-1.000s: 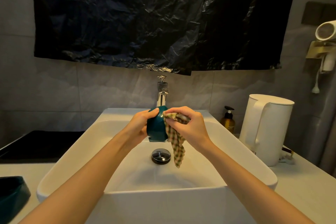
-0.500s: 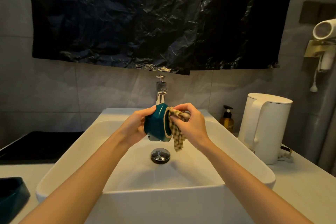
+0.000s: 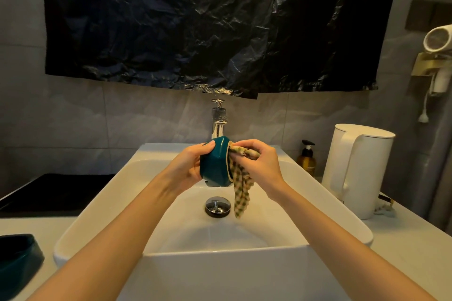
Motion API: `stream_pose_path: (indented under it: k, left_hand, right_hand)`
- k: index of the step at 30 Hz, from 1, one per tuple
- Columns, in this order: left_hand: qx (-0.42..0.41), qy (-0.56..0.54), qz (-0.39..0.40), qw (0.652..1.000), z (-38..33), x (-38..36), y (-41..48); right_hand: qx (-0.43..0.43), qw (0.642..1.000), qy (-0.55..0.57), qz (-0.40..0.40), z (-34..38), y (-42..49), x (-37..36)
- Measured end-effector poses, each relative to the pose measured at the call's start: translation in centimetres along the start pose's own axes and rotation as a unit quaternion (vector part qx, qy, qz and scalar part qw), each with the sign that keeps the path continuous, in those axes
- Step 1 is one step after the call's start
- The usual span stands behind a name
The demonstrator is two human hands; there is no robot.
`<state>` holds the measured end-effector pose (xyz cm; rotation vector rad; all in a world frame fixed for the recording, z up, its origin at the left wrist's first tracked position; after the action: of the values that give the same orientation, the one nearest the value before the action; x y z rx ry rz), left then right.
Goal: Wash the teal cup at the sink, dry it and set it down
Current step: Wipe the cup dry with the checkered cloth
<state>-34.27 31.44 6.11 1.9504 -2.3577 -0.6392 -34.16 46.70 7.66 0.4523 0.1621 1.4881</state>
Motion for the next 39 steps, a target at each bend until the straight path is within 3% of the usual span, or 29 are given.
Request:
stream_pose_path:
  k: [5, 7, 16, 21, 24, 30, 35, 39]
  left_hand:
    - [-0.017, -0.019, -0.063, 0.998, -0.5, 1.2, 0.1]
    - [-0.012, -0.020, -0.071, 0.997, -0.4, 1.5, 0.1]
    - [0.026, -0.023, -0.042, 0.999, 0.5, 0.6, -0.1]
    - [0.005, -0.056, -0.073, 0.996, -0.1, 0.9, -0.2]
    - [0.007, -0.054, -0.075, 0.996, 0.0, 0.9, -0.3]
    - [0.013, -0.060, -0.045, 0.997, 0.2, -0.4, -0.5]
    - [-0.002, -0.076, -0.083, 0.994, -0.2, 0.7, -0.4]
    - [0.006, -0.073, -0.071, 0.995, -0.1, 0.0, -0.5]
  right_hand:
    - [0.005, 0.991, -0.024, 0.128, 0.4, -1.3, -1.2]
    - [-0.005, 0.989, -0.037, 0.141, 0.3, -1.3, -1.4]
    - [-0.011, 1.000, -0.019, 0.010, -0.3, 0.2, -0.4]
    - [-0.036, 0.995, -0.078, 0.053, -1.1, -0.1, -1.0]
    - [-0.037, 0.993, -0.027, 0.108, -0.4, -0.6, -1.4]
    - [-0.036, 0.999, -0.007, 0.023, -0.4, 0.3, -0.4]
    - [-0.035, 0.993, -0.029, 0.112, -0.5, -0.5, -1.4]
    - [-0.036, 0.997, -0.048, 0.053, -0.4, 0.0, -0.9]
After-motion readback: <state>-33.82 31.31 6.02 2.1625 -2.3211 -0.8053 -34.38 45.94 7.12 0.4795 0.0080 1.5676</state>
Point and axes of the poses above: each hand's wrist, its own y-axis towards the middle knuckle, its own x-axis out of the back of the hand, z = x × y, the point moved 6 cm from there along y, towards the middle knuckle, and after that the axes turned 13 degrees about -x, right-handed, at the moved point
